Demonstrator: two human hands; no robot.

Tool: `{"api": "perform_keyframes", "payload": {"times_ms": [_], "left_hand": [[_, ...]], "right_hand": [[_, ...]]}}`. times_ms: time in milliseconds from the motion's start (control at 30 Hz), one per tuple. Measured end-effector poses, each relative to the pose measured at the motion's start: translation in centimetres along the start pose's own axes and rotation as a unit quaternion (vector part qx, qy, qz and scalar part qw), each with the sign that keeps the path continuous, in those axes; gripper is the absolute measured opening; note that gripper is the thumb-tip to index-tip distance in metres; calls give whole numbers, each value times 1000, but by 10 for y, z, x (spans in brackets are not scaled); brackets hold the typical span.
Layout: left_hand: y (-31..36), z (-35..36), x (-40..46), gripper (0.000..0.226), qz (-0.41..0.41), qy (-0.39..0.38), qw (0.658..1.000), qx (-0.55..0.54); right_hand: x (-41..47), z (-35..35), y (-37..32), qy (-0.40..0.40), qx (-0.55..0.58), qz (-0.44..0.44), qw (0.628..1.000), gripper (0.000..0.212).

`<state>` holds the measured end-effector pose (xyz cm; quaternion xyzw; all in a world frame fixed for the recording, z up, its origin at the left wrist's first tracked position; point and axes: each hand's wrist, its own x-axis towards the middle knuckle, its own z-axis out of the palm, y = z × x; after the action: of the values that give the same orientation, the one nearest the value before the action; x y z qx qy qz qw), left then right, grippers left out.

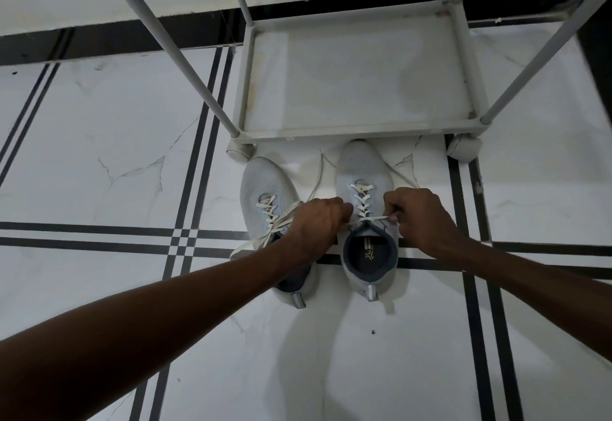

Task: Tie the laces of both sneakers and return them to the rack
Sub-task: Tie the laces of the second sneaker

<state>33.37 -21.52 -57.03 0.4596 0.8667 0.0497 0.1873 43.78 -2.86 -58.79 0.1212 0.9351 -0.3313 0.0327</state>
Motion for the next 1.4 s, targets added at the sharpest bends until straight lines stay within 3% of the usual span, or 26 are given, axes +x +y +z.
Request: {"api": "perform_keyframes", "payload": {"times_ms": [333, 500, 600, 700, 800, 867, 1000, 1200, 1300, 1400], "left_hand": [[-5, 1, 1, 10, -4, -39, 999, 12], [-41, -27, -5, 9, -43, -86, 986, -136], [-49, -53, -9, 12, -68, -156, 929, -328], [-43, -58, -5, 11, -65, -147, 838, -521], [-30, -53, 6, 12, -66, -150, 764, -624], [-24, -49, 13, 13, -77, -149, 732, -660], [-15, -31, 21, 14, -127, -117, 717, -675], [-1, -17, 32, 31, -216, -25, 757, -616], [4, -15, 39, 22, -221, -37, 743, -631], [0, -20, 43, 28, -191, -79, 719, -664]], "right_hand": [[0, 0, 12, -43, -70, -6, 997, 35], [5, -33, 17, -143, -21, 54, 988, 22], [-2, -63, 7, -206, 78, 64, 973, 16], [-4, -74, -5, -182, 194, 63, 962, 3], [-1, -64, -13, -176, 341, 78, 920, 9], [0, -55, -14, -169, 417, 108, 887, 14], [2, -44, -9, -120, 443, 124, 879, 18], [4, -24, -26, -5, 378, 113, 919, 9], [4, -17, -32, 36, 356, 121, 926, 7], [4, -16, -34, 36, 325, 99, 940, 14]]}}
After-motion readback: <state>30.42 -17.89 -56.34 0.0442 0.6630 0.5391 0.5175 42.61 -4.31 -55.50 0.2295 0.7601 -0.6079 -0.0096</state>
